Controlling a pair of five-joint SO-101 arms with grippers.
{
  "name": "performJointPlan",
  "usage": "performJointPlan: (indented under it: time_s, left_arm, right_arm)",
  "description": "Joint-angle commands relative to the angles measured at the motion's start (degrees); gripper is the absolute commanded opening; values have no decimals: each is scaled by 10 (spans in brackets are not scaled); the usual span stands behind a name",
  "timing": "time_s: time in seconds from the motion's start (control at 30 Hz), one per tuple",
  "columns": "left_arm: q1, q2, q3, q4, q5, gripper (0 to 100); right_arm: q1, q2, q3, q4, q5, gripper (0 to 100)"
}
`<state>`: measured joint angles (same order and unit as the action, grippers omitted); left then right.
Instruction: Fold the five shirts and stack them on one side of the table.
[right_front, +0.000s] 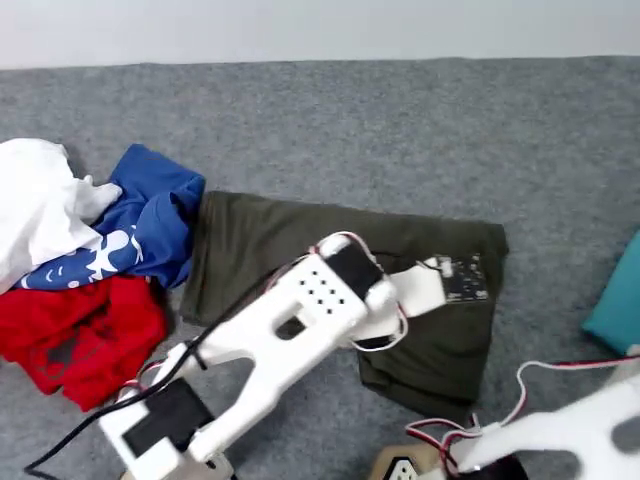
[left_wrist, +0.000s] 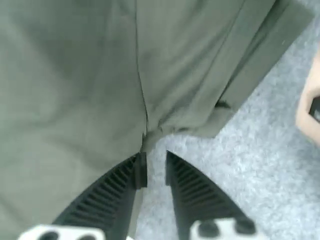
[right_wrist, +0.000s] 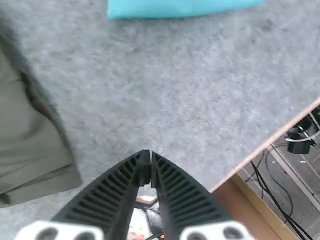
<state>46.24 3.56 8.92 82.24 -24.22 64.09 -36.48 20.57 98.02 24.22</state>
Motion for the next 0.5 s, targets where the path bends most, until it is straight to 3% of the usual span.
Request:
performJointPlan:
  time_s: [0.0, 0.23, 0.47]
  left_arm:
    - [25, 11, -50, -5, 5, 135]
    - [89, 24, -52, 43, 4, 218]
    - [97, 38, -48, 48, -30, 259]
  right_arm:
    - [35, -47, 33, -33, 29, 11]
    - [67, -88, 88, -58, 68, 11]
    - [70, -106, 92, -53, 79, 11]
